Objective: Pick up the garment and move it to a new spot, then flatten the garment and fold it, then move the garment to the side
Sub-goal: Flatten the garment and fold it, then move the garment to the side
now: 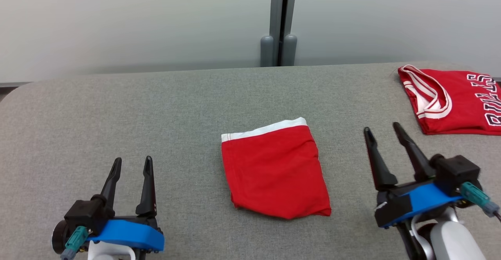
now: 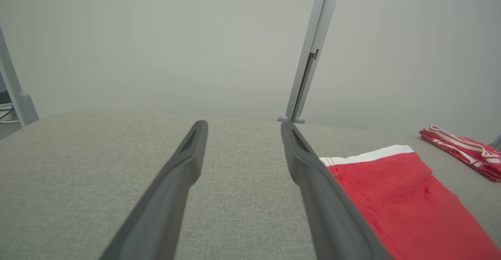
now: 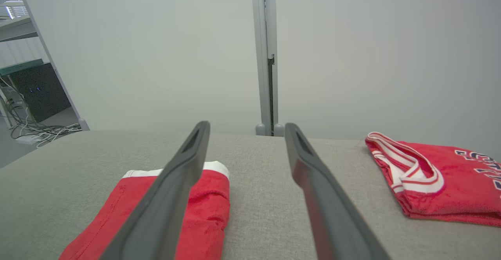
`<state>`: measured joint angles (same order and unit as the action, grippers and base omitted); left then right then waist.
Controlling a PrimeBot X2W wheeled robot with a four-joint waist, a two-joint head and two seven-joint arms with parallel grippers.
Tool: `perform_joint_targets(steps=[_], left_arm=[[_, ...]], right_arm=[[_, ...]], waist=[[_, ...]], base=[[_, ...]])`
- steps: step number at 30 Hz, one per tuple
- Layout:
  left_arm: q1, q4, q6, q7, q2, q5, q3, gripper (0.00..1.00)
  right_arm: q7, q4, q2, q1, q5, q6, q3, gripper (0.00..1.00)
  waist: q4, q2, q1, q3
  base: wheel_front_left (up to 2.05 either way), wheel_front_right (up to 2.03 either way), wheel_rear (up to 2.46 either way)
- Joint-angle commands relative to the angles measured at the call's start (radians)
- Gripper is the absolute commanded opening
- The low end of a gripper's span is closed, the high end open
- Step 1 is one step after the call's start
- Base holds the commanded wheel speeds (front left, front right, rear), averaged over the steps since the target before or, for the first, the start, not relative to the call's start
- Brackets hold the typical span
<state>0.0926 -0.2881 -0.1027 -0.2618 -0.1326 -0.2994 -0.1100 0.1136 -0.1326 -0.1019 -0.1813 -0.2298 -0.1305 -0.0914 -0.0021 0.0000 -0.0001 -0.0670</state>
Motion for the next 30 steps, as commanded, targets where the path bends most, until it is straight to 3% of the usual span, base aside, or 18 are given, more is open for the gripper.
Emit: perform_joint_targets(steps=[1,11,30], left_arm=[[-0.013,0.003,0.006,-0.004,-0.006,-0.003,0.005,1.0],[-0.052,-0.016,0.021,-0.004,-0.014,0.006,0.03,1.0],[-0.024,-0.104,0.04,0.019,-0.04,0.007,0.023,1.0]], right_arm=[[-0.015,0.016,0.011,0.025,0.018,-0.001,0.024,1.0],[-0.077,0.029,0.041,0.095,0.074,-0.001,0.175,1.0],[-0.109,-0.019,0.051,0.131,0.067,-0.001,0.164,1.0]], waist=[[-0.008,0.0,0.0001,0.006],[-0.004,0.0,0.0001,0.047],[0.013,0.0,0.0001,0.078]], base=[[0.0,0.0,0.0],[0.0,0.0,0.0],[0.0,0.0,0.0]])
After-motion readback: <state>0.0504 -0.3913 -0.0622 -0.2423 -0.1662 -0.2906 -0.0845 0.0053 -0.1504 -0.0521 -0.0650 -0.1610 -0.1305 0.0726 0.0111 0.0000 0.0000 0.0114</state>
